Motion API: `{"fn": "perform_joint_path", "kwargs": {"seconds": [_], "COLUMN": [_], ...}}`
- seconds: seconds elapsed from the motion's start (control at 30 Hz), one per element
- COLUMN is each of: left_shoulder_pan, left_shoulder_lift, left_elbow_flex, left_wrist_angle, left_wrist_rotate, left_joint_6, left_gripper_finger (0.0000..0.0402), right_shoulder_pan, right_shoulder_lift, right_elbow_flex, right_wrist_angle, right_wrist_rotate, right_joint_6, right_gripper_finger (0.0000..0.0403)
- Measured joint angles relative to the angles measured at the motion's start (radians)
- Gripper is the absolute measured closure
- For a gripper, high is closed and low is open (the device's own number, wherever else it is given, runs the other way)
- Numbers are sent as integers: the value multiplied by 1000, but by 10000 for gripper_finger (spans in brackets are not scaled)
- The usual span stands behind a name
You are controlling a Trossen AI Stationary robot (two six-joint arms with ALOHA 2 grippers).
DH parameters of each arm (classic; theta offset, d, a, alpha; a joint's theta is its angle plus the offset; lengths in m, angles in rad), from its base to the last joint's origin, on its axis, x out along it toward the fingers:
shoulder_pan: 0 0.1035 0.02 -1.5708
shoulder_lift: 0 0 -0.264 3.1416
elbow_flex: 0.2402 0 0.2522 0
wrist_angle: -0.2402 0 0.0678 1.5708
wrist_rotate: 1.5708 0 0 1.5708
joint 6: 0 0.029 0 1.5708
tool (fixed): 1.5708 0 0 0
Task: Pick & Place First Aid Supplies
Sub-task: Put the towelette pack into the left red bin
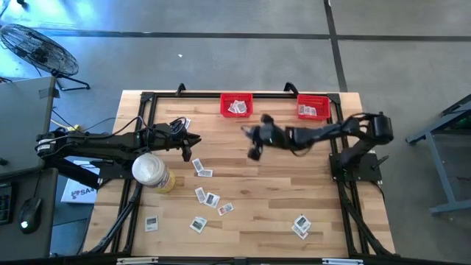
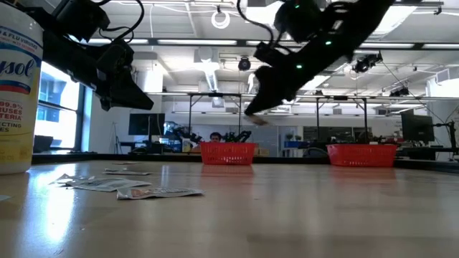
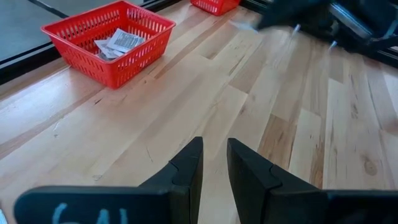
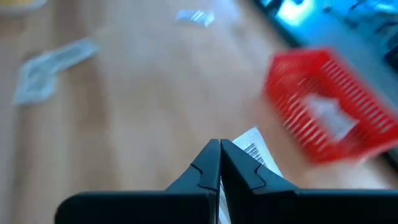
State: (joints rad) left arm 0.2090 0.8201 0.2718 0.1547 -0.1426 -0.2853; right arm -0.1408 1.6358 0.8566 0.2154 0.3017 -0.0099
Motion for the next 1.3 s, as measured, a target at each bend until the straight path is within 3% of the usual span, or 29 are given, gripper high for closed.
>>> {"fn": "perform_joint_path", "kwargs": {"seconds": [0.3, 0.47, 0.6, 0.8, 1.0, 1.13, 1.3], "left_shoulder_pan": [0, 0, 0, 0, 0, 0, 0], "left_shoulder_lift": [0, 0, 0, 0, 0, 0, 0], "left_elbow_flex": [0, 0, 0, 0, 0, 0, 0], "left_wrist_angle": [0, 0, 0, 0, 0, 0, 1], "left_wrist_rotate": [0, 0, 0, 0, 0, 0, 0], "left_joint_6": [0, 0, 0, 0, 0, 0, 0], "left_gripper_finger": [331, 331, 331, 331, 331, 331, 331], "right_shoulder_pan": [-276, -356, -385, -395, -397, -357, -224], "right_shoulder_lift": [286, 407, 456, 460, 441, 341, 186], "right_elbow_flex": [360, 537, 602, 578, 578, 578, 578], "right_wrist_angle": [-23, -125, -227, -268, -324, -400, -639], "right_wrist_rotate": [-234, -272, -285, -277, -292, -300, -309], "right_joint_6": [-53, -51, -42, -10, 8, -19, -57], "right_gripper_finger": [402, 402, 401, 379, 325, 294, 278]}}
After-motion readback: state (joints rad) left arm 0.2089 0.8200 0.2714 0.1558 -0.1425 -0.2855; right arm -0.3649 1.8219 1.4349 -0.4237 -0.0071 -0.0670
